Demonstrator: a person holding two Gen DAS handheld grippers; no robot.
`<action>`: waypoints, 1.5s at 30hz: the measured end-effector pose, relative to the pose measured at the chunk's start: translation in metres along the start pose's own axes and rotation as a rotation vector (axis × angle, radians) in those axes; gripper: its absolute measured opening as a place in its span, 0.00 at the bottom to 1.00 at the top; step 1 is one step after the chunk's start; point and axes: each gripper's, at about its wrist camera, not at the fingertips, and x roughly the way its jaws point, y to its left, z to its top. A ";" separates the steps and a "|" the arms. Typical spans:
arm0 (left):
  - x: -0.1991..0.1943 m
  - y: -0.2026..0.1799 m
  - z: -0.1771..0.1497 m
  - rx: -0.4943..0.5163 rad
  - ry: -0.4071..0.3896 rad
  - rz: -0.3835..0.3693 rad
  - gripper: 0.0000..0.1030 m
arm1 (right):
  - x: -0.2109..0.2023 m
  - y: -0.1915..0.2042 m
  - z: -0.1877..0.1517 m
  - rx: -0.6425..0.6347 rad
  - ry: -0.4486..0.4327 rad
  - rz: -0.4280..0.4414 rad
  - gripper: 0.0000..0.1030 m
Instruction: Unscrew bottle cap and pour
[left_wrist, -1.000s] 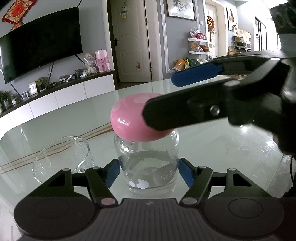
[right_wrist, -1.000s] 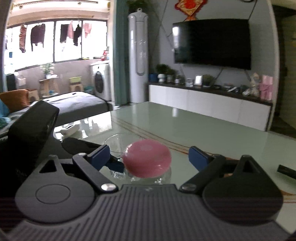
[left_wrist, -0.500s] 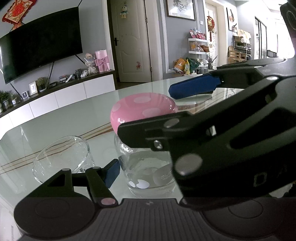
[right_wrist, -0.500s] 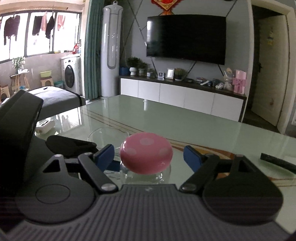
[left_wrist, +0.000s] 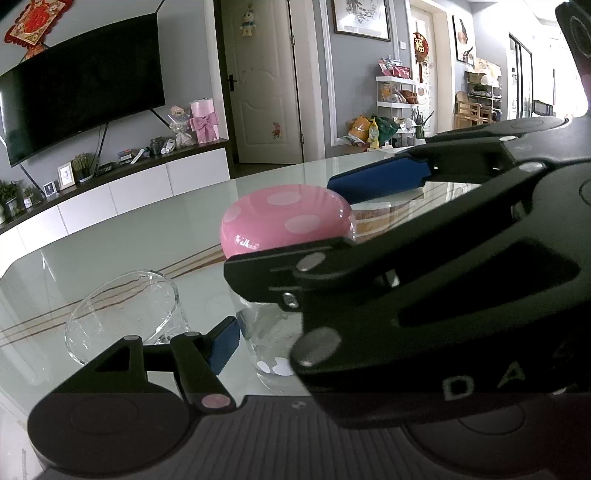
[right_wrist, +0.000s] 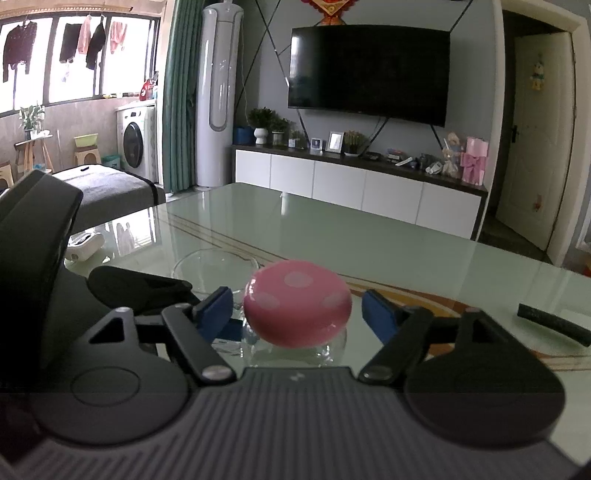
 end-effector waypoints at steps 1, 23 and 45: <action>0.000 0.000 0.000 0.000 0.000 0.000 0.71 | 0.000 0.000 0.000 -0.001 0.001 0.000 0.71; 0.001 -0.001 -0.001 0.001 -0.001 0.002 0.71 | -0.002 -0.010 0.002 -0.037 -0.006 0.085 0.63; 0.002 -0.002 -0.002 0.001 -0.003 0.003 0.71 | -0.001 -0.035 0.006 -0.032 -0.017 0.235 0.63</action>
